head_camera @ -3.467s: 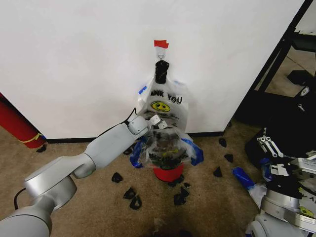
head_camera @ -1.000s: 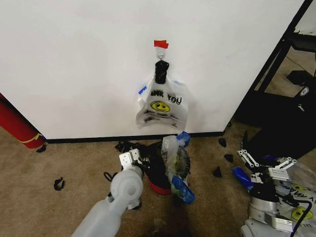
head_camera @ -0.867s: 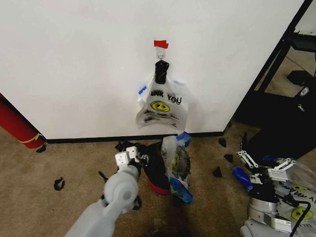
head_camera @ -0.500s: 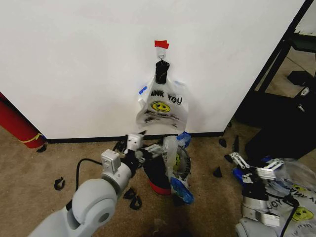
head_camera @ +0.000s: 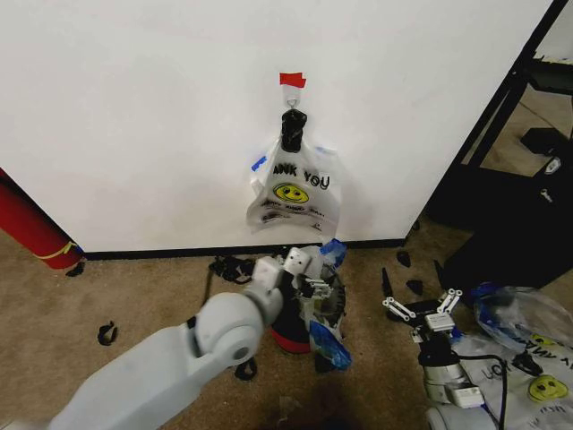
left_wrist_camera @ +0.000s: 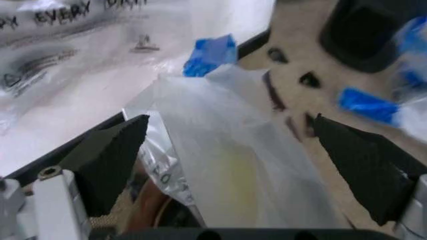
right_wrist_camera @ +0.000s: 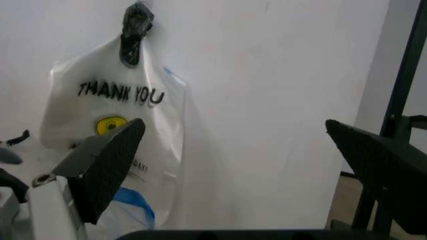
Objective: Pick up the garbage bag from the wall and place it over the trash bin.
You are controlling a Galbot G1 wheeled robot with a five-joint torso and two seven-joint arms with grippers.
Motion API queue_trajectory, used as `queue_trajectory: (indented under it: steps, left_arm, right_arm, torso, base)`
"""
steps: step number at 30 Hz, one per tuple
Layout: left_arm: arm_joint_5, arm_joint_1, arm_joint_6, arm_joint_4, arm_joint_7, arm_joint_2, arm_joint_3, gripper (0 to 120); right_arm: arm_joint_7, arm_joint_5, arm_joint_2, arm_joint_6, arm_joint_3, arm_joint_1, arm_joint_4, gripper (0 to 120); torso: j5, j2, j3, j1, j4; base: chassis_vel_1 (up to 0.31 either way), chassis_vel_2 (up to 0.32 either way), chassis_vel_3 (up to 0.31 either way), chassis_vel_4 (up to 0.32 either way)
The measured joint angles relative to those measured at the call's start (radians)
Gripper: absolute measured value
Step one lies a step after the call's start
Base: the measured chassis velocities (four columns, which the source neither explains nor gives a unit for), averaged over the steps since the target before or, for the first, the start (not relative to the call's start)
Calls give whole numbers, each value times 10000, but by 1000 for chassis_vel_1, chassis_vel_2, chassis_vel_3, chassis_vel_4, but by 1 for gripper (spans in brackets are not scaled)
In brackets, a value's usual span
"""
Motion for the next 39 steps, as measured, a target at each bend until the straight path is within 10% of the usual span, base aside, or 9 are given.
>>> queue_trajectory:
  steps: [28,39]
  left_arm:
    - [-1817,1602,-434,120,-2103,-654,-1931,0]
    - [-1347,2383,-744,622,-1718,-667,-2657,0]
  right_arm:
    - [-1099,861,-326,257,-171,229,-1301,100]
    - [-1666,4531,-1181,-1902,-1840,794,-1661,98]
  torso:
    - [-1,1,-1,0,1]
    - [0,1,-1,0,2]
  base:
    - [0,0,0,0]
    - [0,0,0,0]
